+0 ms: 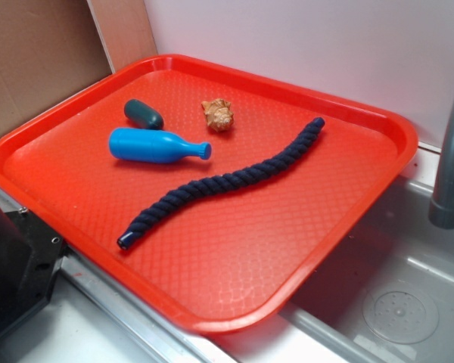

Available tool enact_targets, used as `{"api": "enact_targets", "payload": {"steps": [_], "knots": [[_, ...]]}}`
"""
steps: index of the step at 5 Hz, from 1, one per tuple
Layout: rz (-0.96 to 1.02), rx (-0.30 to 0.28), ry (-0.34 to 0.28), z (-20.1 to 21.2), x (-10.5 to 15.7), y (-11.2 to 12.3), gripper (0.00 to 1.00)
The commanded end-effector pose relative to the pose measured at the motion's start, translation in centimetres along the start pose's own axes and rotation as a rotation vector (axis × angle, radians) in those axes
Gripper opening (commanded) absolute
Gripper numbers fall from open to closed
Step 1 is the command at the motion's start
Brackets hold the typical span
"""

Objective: Grab the blue rope.

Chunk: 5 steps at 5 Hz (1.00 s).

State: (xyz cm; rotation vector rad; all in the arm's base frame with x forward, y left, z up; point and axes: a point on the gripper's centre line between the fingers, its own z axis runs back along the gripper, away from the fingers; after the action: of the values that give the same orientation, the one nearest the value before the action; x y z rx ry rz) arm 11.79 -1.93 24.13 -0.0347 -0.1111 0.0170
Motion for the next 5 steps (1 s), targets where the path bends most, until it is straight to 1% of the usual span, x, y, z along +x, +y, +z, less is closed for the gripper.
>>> {"api": "enact_targets", "payload": {"steps": [1,2,3,4,5], "knots": [[0.000,0.000,0.000,0.0,0.0,0.0,1.00],[-0.064,-0.001,-0.085,-0.9,1.2,-0.6,1.00],[-0.030,-0.018,-0.152,-2.6,2.6,-1.4,1.00],[-0.005,-0.087,-0.179,-5.3,4.6,-2.1,1.00],[-0.037,-0.067,-0.160,-8.7,6.4,-4.0,1.00]]}}
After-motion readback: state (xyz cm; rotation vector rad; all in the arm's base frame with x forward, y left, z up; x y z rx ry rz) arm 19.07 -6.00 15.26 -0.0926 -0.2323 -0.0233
